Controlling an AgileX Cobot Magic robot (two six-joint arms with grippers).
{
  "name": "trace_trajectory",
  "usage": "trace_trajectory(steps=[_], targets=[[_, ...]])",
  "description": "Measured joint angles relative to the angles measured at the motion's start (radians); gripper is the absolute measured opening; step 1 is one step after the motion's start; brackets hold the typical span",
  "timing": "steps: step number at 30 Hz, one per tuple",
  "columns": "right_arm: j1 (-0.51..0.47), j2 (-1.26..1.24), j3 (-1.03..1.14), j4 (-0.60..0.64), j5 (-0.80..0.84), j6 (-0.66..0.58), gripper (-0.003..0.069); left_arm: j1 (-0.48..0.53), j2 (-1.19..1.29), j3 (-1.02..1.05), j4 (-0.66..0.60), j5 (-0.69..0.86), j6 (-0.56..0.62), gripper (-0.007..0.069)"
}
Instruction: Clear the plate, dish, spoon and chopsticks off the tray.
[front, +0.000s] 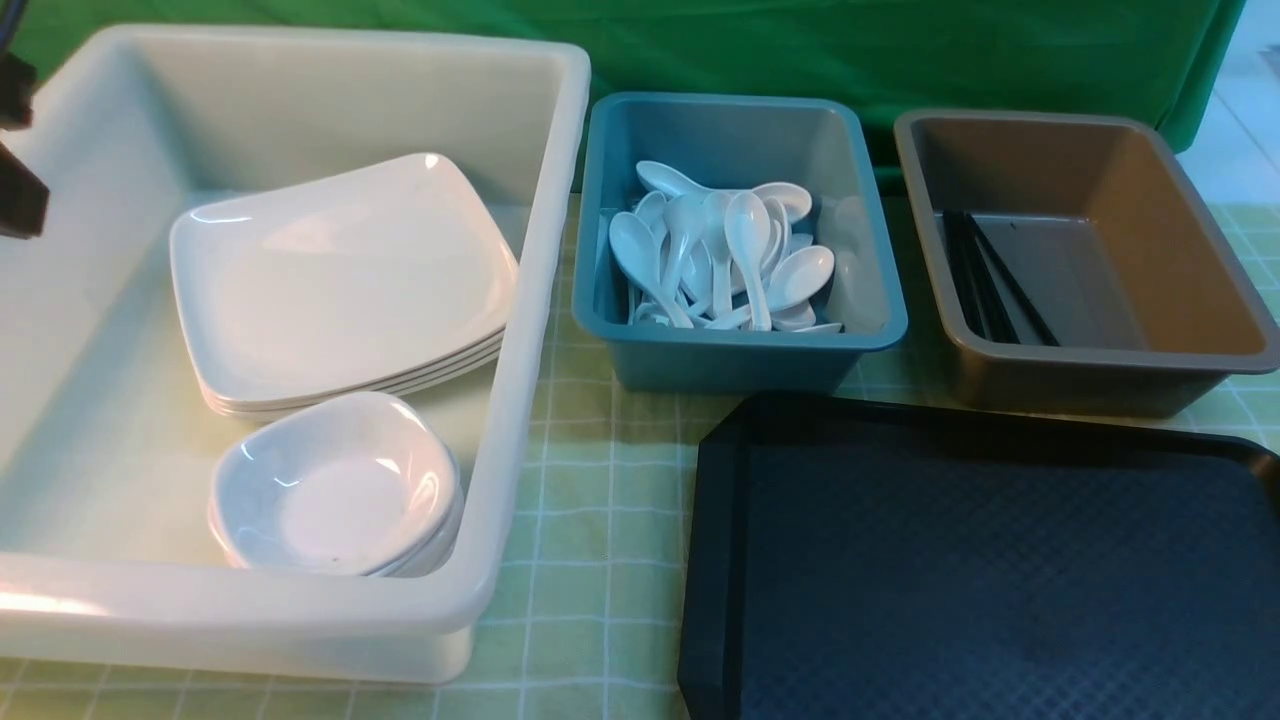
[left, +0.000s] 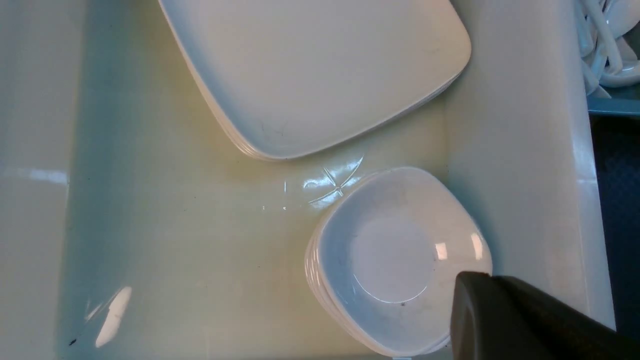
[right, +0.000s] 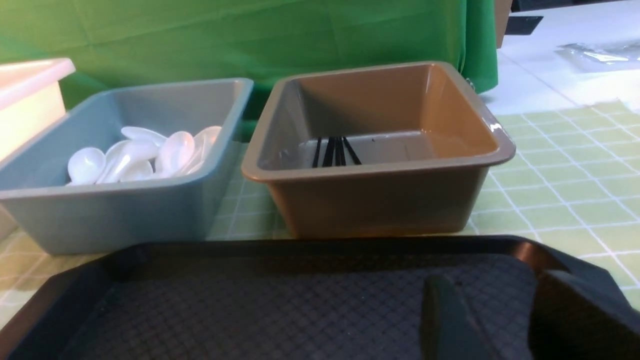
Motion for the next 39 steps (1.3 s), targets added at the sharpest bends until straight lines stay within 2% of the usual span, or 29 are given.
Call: trace_trajectory(steps=[4, 6, 13, 20, 24, 27, 31, 35, 39], targets=[[0.000, 0.000, 0.000, 0.000, 0.086, -0.180, 0.0239, 0.000, -0.053, 0.000, 0.002, 0.001, 0.000, -0.0008], [0.000, 0.000, 0.000, 0.000, 0.103, -0.212, 0.0239, 0.000, -0.071, 0.000, 0.003, 0.001, 0.000, -0.0008], [0.001, 0.000, 0.000, 0.000, 0.116, -0.244, 0.0241, 0.000, -0.154, 0.004, 0.004, 0.001, 0.000, -0.0008], [0.001, 0.000, 0.000, 0.000, 0.117, -0.244, 0.0241, 0.000, -0.335, 0.156, -0.004, -0.036, 0.000, -0.0008], [0.001, 0.000, 0.000, 0.000, 0.117, -0.244, 0.0241, 0.000, -0.506, 0.341, -0.078, -0.168, 0.037, -0.0008], [0.001, 0.000, 0.000, 0.000, 0.117, -0.244, 0.0241, 0.000, -0.721, 0.570, -0.199, -0.381, 0.077, -0.0008], [0.001, 0.000, 0.000, 0.000, 0.117, -0.244, 0.0241, 0.000, -0.890, 0.754, -0.305, -0.613, 0.081, -0.0008], [0.001, 0.000, 0.000, 0.000, 0.117, -0.244, 0.0241, 0.000, -0.997, 0.850, -0.341, -0.680, 0.081, -0.0008], [0.001, 0.000, 0.000, 0.000, 0.117, -0.244, 0.0241, 0.000, -1.038, 0.906, -0.281, -0.658, 0.087, -0.0008]])
